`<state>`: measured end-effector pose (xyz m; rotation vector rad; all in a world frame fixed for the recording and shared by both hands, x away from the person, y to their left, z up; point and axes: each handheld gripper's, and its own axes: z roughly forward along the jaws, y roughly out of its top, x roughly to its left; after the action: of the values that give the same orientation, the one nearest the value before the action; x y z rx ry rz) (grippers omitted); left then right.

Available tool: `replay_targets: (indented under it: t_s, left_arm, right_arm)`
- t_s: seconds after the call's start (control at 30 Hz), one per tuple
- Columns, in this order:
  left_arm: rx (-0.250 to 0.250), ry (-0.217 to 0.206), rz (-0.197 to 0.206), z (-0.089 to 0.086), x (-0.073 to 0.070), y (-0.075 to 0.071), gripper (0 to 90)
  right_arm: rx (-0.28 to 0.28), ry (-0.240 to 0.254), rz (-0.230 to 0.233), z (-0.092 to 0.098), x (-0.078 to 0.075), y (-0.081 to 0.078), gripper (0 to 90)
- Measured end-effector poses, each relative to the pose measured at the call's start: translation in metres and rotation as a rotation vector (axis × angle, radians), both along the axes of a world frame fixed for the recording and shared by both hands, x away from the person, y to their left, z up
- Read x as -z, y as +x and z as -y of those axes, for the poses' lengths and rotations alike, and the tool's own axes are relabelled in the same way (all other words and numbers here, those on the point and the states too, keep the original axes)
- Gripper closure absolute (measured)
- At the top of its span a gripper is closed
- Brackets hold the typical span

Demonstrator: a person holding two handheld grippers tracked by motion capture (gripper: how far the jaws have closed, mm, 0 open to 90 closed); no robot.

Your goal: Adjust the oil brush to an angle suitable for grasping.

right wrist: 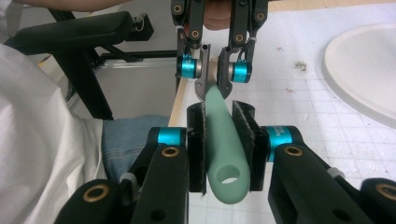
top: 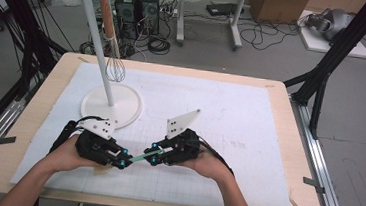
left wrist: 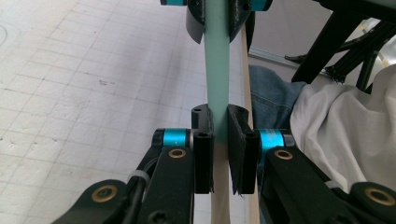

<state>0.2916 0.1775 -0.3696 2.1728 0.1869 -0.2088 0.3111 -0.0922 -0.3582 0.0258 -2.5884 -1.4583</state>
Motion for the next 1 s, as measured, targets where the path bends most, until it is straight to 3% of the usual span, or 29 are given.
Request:
replay_targets:
  t_s: [0.43, 0.6, 0.73, 0.87, 1.0]
  left_arm:
    - [-0.011, -0.011, 0.02, -0.0032, -0.0028, -0.0004, 81.5]
    - [-0.048, -0.021, 0.042, -0.006, -0.0047, -0.0022, 81.5]
    - [-0.06, -0.012, 0.074, -0.0085, -0.0067, -0.0017, 81.5]
    - [-0.085, -0.004, 0.099, -0.0085, -0.0073, -0.002, 81.5]
    - [-0.081, -0.004, 0.105, -0.0074, -0.0061, -0.0027, 81.6]
  right_arm:
    - [0.011, 0.021, -0.016, -0.0007, -0.0022, 0.0012, 73.5]
    - [0.062, 0.031, -0.04, 0.0024, -0.0035, 0.0039, 68.6]
    - [0.1, 0.051, -0.085, 0.005, -0.0045, 0.0064, 68.6]
    - [0.127, 0.052, -0.119, 0.0058, -0.0044, 0.009, 72.8]
    - [0.113, 0.049, -0.119, 0.0055, -0.0048, 0.0095, 77.4]
